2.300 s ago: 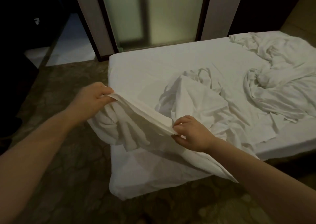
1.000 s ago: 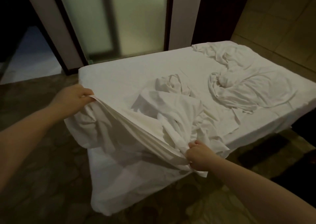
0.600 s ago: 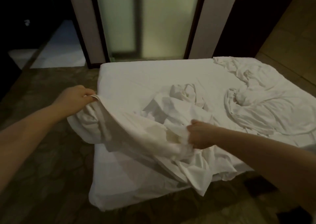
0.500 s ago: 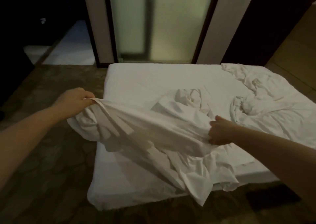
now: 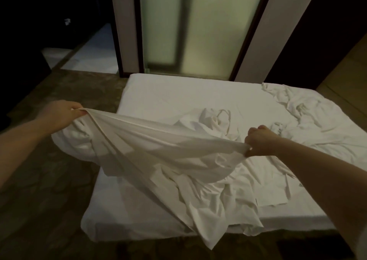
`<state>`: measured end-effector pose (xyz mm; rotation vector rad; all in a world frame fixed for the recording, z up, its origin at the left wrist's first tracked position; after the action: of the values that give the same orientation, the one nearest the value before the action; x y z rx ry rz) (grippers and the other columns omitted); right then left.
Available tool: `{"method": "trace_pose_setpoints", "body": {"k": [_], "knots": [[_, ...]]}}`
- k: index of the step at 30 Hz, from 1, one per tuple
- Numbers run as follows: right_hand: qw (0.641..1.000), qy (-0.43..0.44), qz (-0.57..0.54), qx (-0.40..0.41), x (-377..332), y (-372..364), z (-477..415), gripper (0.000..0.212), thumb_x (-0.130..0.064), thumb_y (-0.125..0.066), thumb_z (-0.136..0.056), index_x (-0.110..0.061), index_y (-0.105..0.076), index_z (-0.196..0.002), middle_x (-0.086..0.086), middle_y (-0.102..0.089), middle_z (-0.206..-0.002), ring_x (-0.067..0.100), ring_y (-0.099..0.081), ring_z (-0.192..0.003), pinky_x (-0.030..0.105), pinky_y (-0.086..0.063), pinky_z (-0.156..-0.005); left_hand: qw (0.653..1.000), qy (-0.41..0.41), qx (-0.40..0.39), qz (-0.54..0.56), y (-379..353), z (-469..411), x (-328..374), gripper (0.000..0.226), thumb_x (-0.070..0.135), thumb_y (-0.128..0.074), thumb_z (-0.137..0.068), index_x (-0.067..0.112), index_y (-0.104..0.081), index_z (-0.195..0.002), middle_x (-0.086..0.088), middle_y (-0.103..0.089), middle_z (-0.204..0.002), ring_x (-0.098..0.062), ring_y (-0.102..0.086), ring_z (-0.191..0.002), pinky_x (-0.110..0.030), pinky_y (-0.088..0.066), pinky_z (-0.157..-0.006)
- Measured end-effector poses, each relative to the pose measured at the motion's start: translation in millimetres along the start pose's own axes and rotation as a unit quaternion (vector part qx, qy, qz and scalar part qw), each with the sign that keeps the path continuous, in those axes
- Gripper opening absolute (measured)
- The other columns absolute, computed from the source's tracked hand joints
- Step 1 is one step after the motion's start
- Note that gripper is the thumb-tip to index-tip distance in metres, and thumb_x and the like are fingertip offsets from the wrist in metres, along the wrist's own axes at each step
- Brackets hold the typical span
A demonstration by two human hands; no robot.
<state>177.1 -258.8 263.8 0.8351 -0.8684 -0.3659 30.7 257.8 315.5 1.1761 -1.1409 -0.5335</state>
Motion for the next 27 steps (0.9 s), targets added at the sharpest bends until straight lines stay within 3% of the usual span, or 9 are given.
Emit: {"method": "trace_pose_setpoints", "body": {"k": [4, 7, 11, 12, 14, 16, 18, 22, 27], "knots": [[0.972, -0.193, -0.032, 0.128, 61, 55, 4, 0.032, -0.034, -0.038, -0.096, -0.021, -0.066, -0.104, -0.001, -0.066, -0.112, 0.021, -0.056, -0.109, 0.033, -0.033, -0.095, 1.0, 0.009, 0.02, 0.004, 4, 0, 11, 0.025, 0.027, -0.053, -0.095, 0.007, -0.068, -0.093, -0.017, -0.064, -0.099, -0.026, -0.05, -0.085, -0.034, -0.036, -0.075], [0.851, -0.373, -0.25, 0.272, 144, 156, 29, 0.031, -0.014, -0.04, -0.094, -0.004, -0.065, -0.109, 0.018, -0.062, -0.117, 0.035, -0.056, -0.111, 0.04, -0.038, -0.098, 0.997, 0.003, 0.066, 0.046, 36, -14, 33, 0.028, 0.033, -0.054, -0.094, 0.01, -0.068, -0.085, -0.014, -0.065, -0.092, -0.033, -0.056, -0.089, -0.038, -0.04, -0.078], [0.686, -0.405, -0.354, 0.49, 213, 267, 97, 0.036, -0.007, -0.036, -0.094, -0.001, -0.056, -0.123, 0.022, -0.053, -0.126, 0.038, -0.05, -0.116, 0.043, -0.041, -0.094, 0.99, -0.029, 0.128, 0.059, 78, -33, 79, 0.032, 0.037, -0.051, -0.095, 0.011, -0.068, -0.096, -0.016, -0.065, -0.108, -0.035, -0.055, -0.102, -0.035, -0.038, -0.078], [0.694, -0.399, -0.302, 0.518, 208, 273, 105, 0.035, -0.006, -0.038, -0.091, 0.0, -0.055, -0.122, 0.024, -0.052, -0.124, 0.04, -0.049, -0.113, 0.045, -0.041, -0.091, 0.99, -0.029, 0.126, 0.061, 77, -33, 86, 0.033, 0.035, -0.05, -0.095, 0.008, -0.068, -0.101, -0.017, -0.063, -0.114, -0.036, -0.054, -0.106, -0.034, -0.037, -0.079], [0.781, -0.32, -0.135, 0.518, 164, 246, 88, 0.025, -0.005, -0.048, -0.083, 0.002, -0.059, -0.104, 0.028, -0.058, -0.103, 0.041, -0.055, -0.093, 0.045, -0.044, -0.076, 0.992, -0.024, 0.094, 0.076, 62, -29, 89, 0.032, 0.032, -0.051, -0.095, 0.007, -0.067, -0.105, -0.017, -0.061, -0.12, -0.035, -0.053, -0.11, -0.033, -0.036, -0.082], [0.909, -0.163, -0.033, 0.382, 84, 165, 55, 0.009, -0.012, -0.056, -0.075, -0.008, -0.064, -0.074, 0.017, -0.061, -0.071, 0.033, -0.059, -0.066, 0.037, -0.046, -0.065, 0.996, -0.034, 0.052, 0.071, 38, -22, 83, 0.028, 0.029, -0.051, -0.095, 0.007, -0.067, -0.1, -0.019, -0.062, -0.115, -0.033, -0.054, -0.101, -0.03, -0.034, -0.078], [0.966, -0.057, -0.038, 0.248, 15, 62, 47, 0.024, -0.025, -0.051, -0.072, -0.013, -0.061, -0.054, 0.005, -0.058, -0.054, 0.03, -0.059, -0.058, 0.035, -0.043, -0.061, 0.997, -0.04, 0.014, 0.057, 18, -16, 74, 0.025, 0.025, -0.05, -0.096, 0.006, -0.067, -0.101, -0.02, -0.062, -0.115, -0.034, -0.053, -0.1, -0.028, -0.031, -0.077], [0.981, -0.125, -0.143, 0.028, -69, -53, 70, 0.037, -0.041, -0.041, -0.095, -0.018, -0.07, -0.094, -0.001, -0.066, -0.097, 0.025, -0.052, -0.104, 0.037, -0.033, -0.085, 0.996, -0.07, -0.038, 0.044, 2, -10, 76, 0.015, 0.024, -0.051, -0.094, 0.02, -0.064, -0.087, -0.014, -0.063, -0.11, -0.027, -0.051, -0.094, -0.029, -0.033, -0.075], [0.965, -0.126, -0.204, -0.108, -153, -79, 74, 0.043, -0.049, -0.033, -0.097, -0.02, -0.059, -0.117, 0.001, -0.057, -0.121, 0.023, -0.044, -0.117, 0.038, -0.03, -0.098, 0.991, -0.103, -0.072, 0.046, -4, -2, 84, 0.015, 0.026, -0.051, -0.094, 0.021, -0.064, -0.088, -0.006, -0.062, -0.105, -0.019, -0.049, -0.092, -0.027, -0.034, -0.077]]}}
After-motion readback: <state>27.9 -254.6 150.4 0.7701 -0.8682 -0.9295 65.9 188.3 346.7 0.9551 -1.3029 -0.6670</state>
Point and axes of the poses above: each hand's wrist, its own z-axis away from the middle knuckle, its own y-axis out of the back of the hand, x = y × z, the point moved 8 cm from there along -z, towards the middle knuckle
